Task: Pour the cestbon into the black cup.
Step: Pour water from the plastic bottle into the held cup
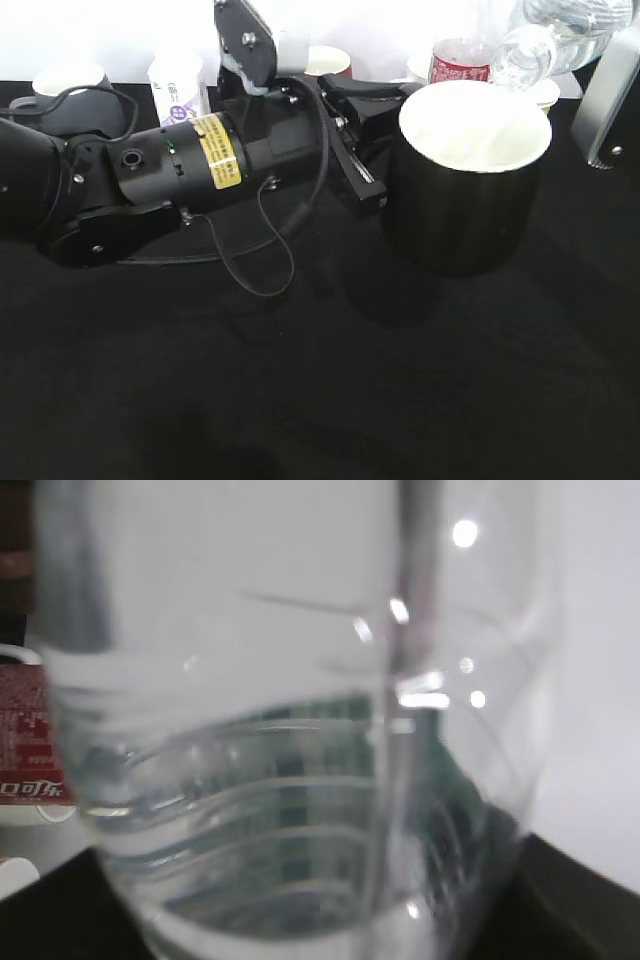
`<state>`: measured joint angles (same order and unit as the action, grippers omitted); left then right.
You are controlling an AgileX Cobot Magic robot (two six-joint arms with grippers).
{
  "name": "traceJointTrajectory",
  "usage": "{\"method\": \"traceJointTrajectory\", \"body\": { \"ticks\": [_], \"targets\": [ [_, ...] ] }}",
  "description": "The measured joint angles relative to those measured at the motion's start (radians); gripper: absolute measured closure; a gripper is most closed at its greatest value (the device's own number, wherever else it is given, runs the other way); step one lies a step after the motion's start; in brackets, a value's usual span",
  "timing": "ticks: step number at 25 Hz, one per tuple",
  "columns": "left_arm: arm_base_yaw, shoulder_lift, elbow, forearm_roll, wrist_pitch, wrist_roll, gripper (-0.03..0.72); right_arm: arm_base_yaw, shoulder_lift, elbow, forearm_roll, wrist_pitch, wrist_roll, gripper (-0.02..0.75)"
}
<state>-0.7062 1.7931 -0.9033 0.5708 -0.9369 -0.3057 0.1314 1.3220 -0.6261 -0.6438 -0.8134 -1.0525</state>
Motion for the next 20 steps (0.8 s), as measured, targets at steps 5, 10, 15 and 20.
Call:
{"method": "traceJointTrajectory", "body": {
  "ticks": [5,10,15,20],
  "targets": [
    [0.0,0.0,0.0,0.0,0.001,0.001,0.643,0.0,0.0,0.0,0.001,-0.003,-0.047,0.248],
    [0.0,0.0,0.0,0.001,0.003,0.002,0.643,0.0,0.0,0.0,0.002,-0.006,-0.058,0.248],
    [0.0,0.001,0.0,0.004,0.005,0.006,0.643,0.0,0.0,0.0,0.019,-0.006,0.054,0.248],
    [0.0,0.002,0.0,-0.017,0.005,0.008,0.643,0.0,0.0,0.0,0.023,-0.007,0.782,0.248]
  ]
}}
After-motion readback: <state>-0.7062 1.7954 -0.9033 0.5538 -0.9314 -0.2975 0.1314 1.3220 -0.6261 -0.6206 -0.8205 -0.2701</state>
